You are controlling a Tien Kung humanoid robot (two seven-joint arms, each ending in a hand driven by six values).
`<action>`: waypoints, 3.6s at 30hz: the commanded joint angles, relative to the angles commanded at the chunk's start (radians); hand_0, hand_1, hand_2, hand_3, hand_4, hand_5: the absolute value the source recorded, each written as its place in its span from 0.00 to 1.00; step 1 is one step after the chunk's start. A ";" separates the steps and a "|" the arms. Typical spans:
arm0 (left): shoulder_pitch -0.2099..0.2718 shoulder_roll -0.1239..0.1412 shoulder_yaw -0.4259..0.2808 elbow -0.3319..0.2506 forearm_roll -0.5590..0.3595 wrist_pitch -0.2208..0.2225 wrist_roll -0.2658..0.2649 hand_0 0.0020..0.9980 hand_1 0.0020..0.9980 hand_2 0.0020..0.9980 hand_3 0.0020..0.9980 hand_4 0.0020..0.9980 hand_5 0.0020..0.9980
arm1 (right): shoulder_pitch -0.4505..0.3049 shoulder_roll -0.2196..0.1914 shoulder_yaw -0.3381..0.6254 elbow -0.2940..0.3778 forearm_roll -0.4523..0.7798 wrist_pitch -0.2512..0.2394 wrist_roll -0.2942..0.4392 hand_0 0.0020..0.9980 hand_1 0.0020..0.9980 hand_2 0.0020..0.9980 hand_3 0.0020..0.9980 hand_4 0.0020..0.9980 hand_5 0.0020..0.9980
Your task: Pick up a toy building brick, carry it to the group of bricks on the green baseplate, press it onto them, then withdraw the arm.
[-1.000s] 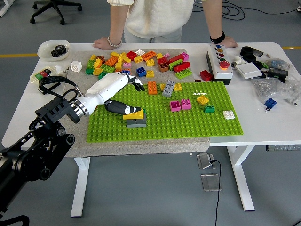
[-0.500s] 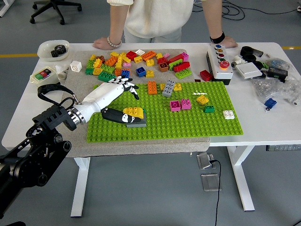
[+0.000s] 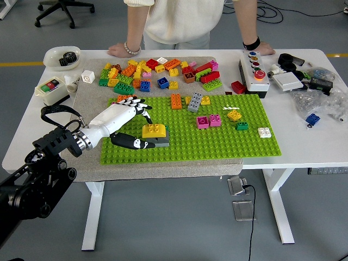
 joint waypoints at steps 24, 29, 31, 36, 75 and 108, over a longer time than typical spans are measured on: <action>0.026 -0.020 0.010 -0.034 -0.029 -0.021 0.020 1.00 1.00 0.89 0.59 1.00 0.61 | 0.001 -0.001 0.001 0.000 -0.002 0.000 0.000 0.74 0.63 0.67 0.61 0.82 0.52; 0.024 -0.023 0.012 -0.023 -0.030 -0.020 0.020 1.00 1.00 0.89 0.59 1.00 0.61 | 0.002 0.000 -0.001 0.000 0.000 -0.001 0.000 0.74 0.63 0.67 0.61 0.82 0.52; 0.021 -0.022 0.013 -0.018 -0.029 -0.020 0.019 1.00 1.00 0.89 0.59 1.00 0.61 | 0.001 0.000 0.000 0.000 -0.001 0.000 0.000 0.74 0.63 0.67 0.61 0.82 0.52; 0.018 -0.021 0.016 -0.008 -0.027 -0.019 0.018 1.00 1.00 0.89 0.59 1.00 0.61 | 0.001 -0.002 0.000 0.000 -0.001 -0.001 0.000 0.74 0.63 0.68 0.61 0.82 0.52; -0.005 -0.017 0.053 0.044 -0.026 -0.009 0.015 1.00 0.99 0.88 0.59 1.00 0.61 | 0.003 0.000 -0.002 0.000 0.005 -0.003 0.000 0.74 0.63 0.67 0.62 0.82 0.52; -0.001 -0.027 0.029 0.021 -0.003 -0.024 0.033 1.00 0.99 0.88 0.59 1.00 0.60 | 0.001 0.002 -0.004 0.000 0.004 -0.003 -0.001 0.74 0.63 0.68 0.62 0.83 0.52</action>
